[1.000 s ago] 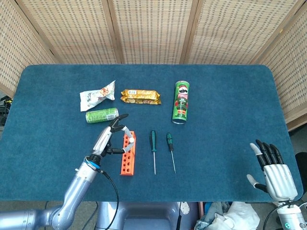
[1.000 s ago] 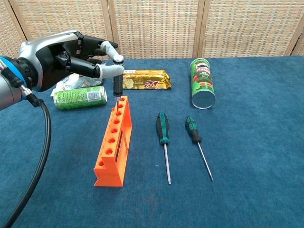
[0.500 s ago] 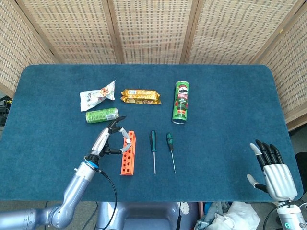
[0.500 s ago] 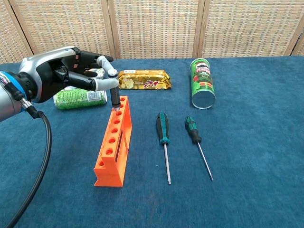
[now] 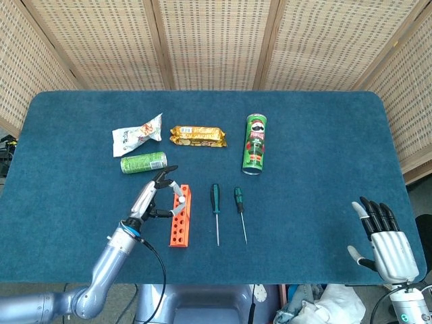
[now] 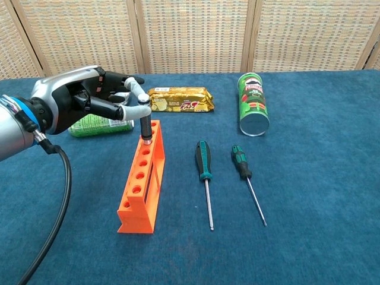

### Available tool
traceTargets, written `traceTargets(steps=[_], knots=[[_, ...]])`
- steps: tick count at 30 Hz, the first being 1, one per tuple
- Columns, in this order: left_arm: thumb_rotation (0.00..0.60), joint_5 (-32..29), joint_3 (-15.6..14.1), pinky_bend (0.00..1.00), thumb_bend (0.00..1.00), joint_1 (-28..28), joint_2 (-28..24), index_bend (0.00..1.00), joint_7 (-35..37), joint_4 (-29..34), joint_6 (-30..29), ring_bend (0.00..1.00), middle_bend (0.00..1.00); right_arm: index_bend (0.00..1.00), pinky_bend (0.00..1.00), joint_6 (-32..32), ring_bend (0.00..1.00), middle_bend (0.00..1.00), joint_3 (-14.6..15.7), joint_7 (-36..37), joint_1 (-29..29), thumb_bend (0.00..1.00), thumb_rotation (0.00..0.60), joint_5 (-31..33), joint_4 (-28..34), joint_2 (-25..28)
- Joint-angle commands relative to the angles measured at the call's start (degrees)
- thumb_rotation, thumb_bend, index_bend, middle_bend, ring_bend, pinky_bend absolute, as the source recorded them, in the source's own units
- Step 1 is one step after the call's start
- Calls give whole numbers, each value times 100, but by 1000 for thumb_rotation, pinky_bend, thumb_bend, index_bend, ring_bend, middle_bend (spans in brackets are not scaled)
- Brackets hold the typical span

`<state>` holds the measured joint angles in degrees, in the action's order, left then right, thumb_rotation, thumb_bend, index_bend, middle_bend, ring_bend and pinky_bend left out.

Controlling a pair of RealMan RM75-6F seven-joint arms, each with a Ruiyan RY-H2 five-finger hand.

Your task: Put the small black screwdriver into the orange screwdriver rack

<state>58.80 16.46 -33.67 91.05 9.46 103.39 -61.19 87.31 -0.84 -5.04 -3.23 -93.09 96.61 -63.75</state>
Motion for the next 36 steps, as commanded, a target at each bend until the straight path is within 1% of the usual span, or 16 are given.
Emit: traceTargets(steps=[1,11,26,36], knots=[[600,-94,23,0,403,-18,19,713,-44,-55,19,0,102,0,0,2,0,0,0,14,3,217,600,4,-4,4],[600,-169,71,0,404,-58,60,714,-136,-136,29,0,102,0,0,3,0,0,1,24,-1,218,600,-3,-8,4],[600,-108,55,0,403,-67,73,718,-235,-102,-4,0,102,0,0,0,0,0,6,30,-2,217,600,-9,-10,4],[600,-13,41,0,403,-75,114,719,-295,-216,-54,0,102,0,0,-13,0,0,9,29,-7,218,600,-8,-14,-1]])
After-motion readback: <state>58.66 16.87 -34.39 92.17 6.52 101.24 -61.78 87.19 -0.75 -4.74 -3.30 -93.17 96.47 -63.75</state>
